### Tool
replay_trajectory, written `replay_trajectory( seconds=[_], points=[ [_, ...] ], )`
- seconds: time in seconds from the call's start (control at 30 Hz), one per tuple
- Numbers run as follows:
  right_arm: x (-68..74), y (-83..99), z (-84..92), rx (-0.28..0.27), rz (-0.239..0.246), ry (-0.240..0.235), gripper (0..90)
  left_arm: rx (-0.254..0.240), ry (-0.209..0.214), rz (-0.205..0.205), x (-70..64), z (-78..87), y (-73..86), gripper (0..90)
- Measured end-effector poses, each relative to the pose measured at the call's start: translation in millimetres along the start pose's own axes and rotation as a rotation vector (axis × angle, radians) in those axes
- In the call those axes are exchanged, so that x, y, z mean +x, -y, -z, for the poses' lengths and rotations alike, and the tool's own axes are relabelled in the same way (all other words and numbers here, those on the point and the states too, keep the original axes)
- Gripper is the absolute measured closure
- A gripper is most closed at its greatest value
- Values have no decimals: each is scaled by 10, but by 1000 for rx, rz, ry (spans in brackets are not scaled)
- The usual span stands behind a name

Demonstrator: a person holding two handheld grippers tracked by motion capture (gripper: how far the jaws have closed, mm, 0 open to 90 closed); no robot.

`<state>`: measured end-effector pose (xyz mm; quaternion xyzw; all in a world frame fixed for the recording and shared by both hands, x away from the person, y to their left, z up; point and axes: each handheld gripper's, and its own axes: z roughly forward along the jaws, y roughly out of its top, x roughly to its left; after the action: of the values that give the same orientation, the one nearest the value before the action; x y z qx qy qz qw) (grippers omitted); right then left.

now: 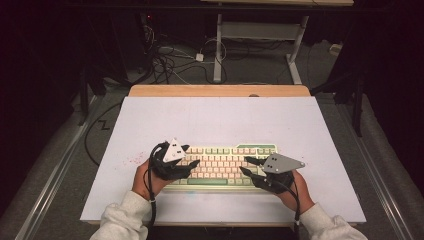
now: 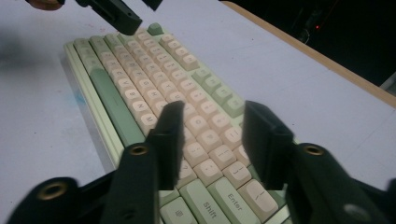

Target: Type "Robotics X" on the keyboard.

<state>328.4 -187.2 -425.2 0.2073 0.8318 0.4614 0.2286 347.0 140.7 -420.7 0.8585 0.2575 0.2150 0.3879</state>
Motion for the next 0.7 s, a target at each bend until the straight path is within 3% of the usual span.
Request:
replay_trajectory(
  seconds=[0.1,0.2,0.4,0.7],
  points=[
    [-11,-35,-50,29,3,-25,822,-20,-23,2,8,58,73,247],
    [-8,-72,-119,59,16,-51,900,-39,-33,10,13,115,158,210],
    [5,-145,-266,107,13,-66,900,-40,-74,-47,-41,250,322,147],
    [64,-259,-584,172,31,-85,900,-37,-80,2,-57,395,625,147]
  ],
)
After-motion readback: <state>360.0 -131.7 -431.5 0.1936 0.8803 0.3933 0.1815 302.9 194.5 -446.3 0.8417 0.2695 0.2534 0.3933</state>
